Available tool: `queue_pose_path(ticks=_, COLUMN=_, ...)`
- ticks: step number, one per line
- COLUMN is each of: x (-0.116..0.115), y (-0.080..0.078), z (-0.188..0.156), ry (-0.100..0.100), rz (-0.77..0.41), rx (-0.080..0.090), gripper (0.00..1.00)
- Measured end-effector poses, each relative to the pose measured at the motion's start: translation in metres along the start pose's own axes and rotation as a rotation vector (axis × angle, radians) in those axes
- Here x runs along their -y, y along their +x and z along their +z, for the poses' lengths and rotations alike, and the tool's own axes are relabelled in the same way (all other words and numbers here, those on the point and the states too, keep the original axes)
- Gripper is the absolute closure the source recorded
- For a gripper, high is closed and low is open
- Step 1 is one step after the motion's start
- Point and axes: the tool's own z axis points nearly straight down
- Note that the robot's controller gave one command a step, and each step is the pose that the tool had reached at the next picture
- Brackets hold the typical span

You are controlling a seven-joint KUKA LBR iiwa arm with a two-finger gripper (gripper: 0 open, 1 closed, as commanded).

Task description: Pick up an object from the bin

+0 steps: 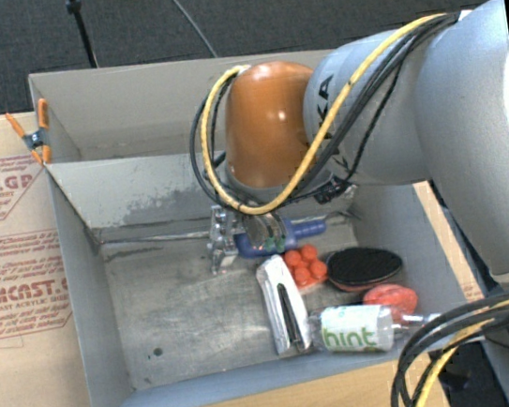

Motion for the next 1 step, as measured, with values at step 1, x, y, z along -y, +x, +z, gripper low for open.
queue_pose_path(ticks=1, x=0.0, y=0.0, z=0.0, ry=0.0, rz=0.0, rx=0.0, gripper=1.0)
